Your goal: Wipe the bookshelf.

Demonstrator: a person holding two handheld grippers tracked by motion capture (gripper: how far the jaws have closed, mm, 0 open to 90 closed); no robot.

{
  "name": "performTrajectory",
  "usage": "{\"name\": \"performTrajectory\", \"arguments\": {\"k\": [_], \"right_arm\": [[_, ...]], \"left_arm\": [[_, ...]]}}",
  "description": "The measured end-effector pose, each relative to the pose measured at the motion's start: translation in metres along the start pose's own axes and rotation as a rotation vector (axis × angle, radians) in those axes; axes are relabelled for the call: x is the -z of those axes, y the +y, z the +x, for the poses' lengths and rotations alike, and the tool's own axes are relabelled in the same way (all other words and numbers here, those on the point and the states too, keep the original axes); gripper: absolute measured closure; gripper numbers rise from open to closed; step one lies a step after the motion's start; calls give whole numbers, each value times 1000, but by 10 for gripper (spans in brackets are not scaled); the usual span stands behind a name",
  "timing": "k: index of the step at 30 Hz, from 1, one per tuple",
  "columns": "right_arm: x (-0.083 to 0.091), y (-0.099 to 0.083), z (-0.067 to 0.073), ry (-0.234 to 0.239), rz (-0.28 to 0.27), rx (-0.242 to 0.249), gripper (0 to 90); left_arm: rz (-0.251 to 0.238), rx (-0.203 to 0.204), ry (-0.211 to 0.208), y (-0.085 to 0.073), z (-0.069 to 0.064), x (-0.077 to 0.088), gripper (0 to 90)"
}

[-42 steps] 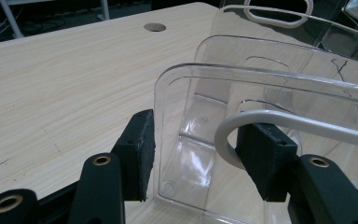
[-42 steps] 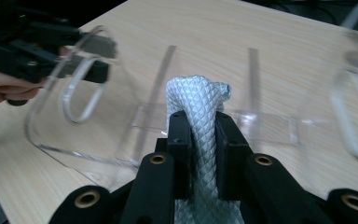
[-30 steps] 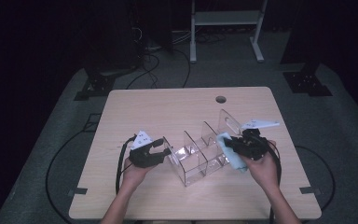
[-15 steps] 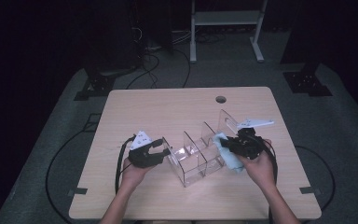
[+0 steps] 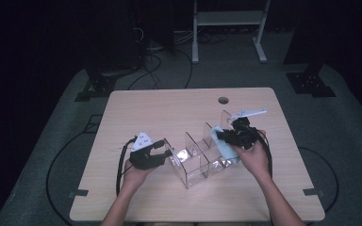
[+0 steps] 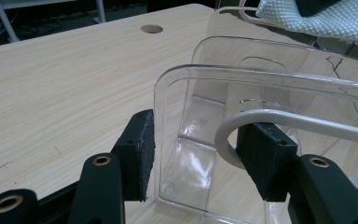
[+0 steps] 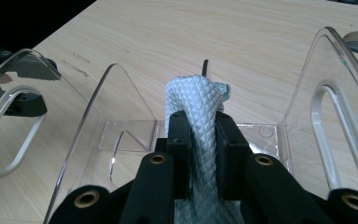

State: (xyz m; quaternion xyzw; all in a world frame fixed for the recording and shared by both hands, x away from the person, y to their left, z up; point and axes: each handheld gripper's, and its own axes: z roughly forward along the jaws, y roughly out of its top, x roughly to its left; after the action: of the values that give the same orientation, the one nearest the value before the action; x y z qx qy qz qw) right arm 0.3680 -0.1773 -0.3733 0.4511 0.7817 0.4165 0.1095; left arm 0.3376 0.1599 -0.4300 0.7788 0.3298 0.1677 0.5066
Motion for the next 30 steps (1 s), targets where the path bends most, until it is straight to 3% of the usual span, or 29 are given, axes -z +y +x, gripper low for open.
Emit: {"name": "performTrajectory", "arguments": {"k": [9,14,19,25,30], "right_arm": [[17,-18,5,-3,-2,25,782],[9,-8,1,10,3,16,782],[-4,3,-4,26,-8,-25,783],[5,-8,1,4,-21,3,784],[-7,7,0,-7,11,-11,784]], "left_arm": [[2,-3,-7,0,-1,0,472],[4,-12,-1,0,-2,0,472],[3,-15,6,1,-2,0,473],[4,-20,5,1,-3,-1,474],[2,-23,9,1,-5,0,474]]}}
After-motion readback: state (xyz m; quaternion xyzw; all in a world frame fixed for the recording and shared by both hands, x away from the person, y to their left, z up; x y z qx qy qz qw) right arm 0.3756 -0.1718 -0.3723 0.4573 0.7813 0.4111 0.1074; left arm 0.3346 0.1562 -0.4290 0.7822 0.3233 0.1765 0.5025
